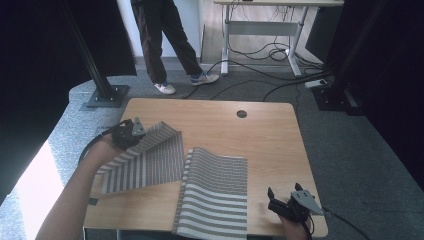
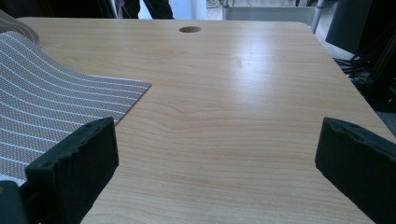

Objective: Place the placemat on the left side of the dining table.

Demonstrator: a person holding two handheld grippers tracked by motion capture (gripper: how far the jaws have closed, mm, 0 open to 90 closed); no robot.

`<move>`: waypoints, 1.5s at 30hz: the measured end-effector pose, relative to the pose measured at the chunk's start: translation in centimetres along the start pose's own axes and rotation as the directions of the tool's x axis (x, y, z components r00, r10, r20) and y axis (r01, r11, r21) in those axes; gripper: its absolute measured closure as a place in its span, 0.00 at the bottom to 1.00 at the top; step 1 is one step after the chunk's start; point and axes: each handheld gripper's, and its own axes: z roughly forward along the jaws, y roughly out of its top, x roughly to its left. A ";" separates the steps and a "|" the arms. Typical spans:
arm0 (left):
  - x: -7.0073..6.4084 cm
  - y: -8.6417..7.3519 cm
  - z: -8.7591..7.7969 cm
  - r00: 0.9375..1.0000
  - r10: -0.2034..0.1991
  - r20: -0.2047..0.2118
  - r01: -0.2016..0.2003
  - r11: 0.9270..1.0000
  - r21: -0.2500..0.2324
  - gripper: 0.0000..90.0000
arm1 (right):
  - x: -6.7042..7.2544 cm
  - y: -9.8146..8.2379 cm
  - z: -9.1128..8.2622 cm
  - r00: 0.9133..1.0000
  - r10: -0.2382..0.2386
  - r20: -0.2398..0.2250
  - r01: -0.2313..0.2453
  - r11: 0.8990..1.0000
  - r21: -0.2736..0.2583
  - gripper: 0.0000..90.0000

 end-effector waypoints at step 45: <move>4.5 4.7 6.7 0.978 -0.189 -0.092 0.196 0.978 0.071 0.14 | 0.0 0.0 -0.1 1.000 0.002 -0.003 -0.002 1.000 -0.004 0.00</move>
